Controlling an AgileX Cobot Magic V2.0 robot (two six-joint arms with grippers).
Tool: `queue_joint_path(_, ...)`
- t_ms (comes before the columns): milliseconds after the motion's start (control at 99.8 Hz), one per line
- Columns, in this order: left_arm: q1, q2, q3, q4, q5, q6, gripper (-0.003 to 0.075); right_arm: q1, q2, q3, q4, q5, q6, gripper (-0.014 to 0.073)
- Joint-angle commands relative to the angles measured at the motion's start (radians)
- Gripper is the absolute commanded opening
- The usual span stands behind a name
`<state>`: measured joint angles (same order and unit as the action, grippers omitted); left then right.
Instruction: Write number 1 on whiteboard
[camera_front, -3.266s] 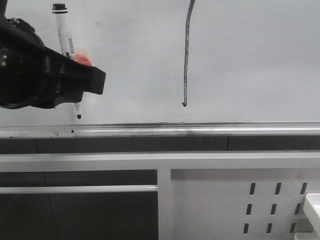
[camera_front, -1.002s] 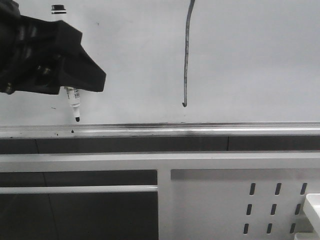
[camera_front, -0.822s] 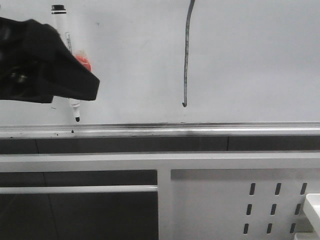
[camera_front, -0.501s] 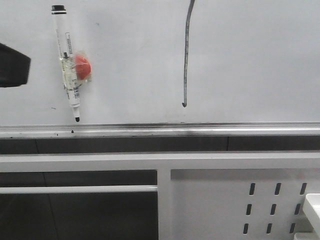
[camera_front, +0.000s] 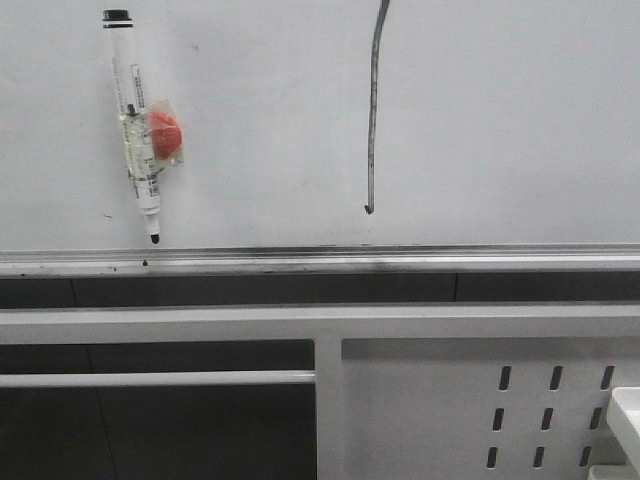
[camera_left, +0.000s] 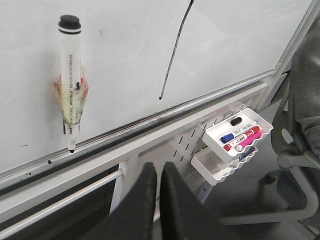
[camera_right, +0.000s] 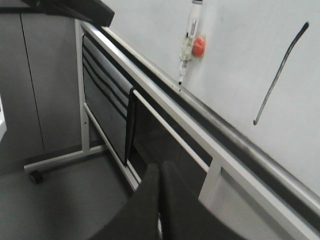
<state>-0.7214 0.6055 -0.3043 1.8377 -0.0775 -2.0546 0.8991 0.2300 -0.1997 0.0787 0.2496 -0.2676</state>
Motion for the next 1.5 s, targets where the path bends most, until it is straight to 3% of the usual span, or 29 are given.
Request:
queue_joint_path(0, 0.002, -0.002, -0.027, -0.002, -0.001, 0.004, -0.0020, -0.007, 0.006, 0.003, 0.002, -0.078, -0.001, -0.0069)
queue_joint_path(260, 0.002, -0.002, -0.027, -0.003, -0.001, 0.004, -0.0020, -0.007, 0.006, 0.059, 0.002, -0.060, -0.001, -0.0069)
queue_joint_path(441, 0.013, -0.050, -0.029, -0.003, 0.078, -0.010, -0.0020, -0.007, 0.006, 0.059, 0.002, -0.052, -0.001, -0.0069)
queue_joint_path(621, 0.235, -0.287, -0.031, -0.003, 0.024, -0.002, -0.0020, -0.007, 0.006, 0.059, 0.002, -0.050, -0.001, -0.0069)
queue_joint_path(751, 0.364, -0.453, -0.031, -0.003, 0.011, 0.086, -0.0020, -0.007, 0.006, 0.059, 0.002, -0.050, -0.001, -0.0069)
queue_joint_path(1062, 0.471, -0.584, -0.020, -0.023, -0.026, 0.110, -0.0020, -0.007, 0.006, 0.059, 0.002, -0.050, -0.001, -0.0069)
queue_joint_path(1162, 0.471, -0.584, -0.020, -0.211, -0.022, 0.302, -0.0020, -0.007, 0.006, 0.059, 0.002, -0.050, -0.001, -0.0069)
queue_joint_path(1232, 0.471, -0.584, -0.020, -0.437, -0.015, 0.515, -0.0020, -0.007, 0.006, 0.059, 0.002, -0.050, -0.001, -0.0069)
queue_joint_path(1302, 0.471, -0.584, -0.020, -0.853, 0.022, 0.929, -0.0020, -0.007, 0.006, 0.059, 0.002, -0.050, -0.001, -0.0069)
queue_joint_path(1363, 0.473, -0.584, -0.020, -1.319, 0.089, 1.411, -0.0020, -0.007, 0.006, 0.059, 0.002, -0.050, -0.001, -0.0069)
queue_joint_path(1403, 0.473, -0.584, -0.020, -1.511, 0.140, 1.662, -0.0020, -0.007, 0.006, 0.059, 0.002, -0.050, -0.001, -0.0069)
queue_joint_path(1453, 0.473, -0.584, -0.020, -1.705, 0.233, 1.842, -0.0020, -0.007, 0.006, 0.059, 0.002, -0.050, -0.001, -0.0069)
queue_joint_path(1493, 0.473, -0.584, -0.020, -1.748, 0.286, 1.905, -0.0020, -0.007, 0.006, 0.059, 0.002, -0.050, -0.001, -0.0069)
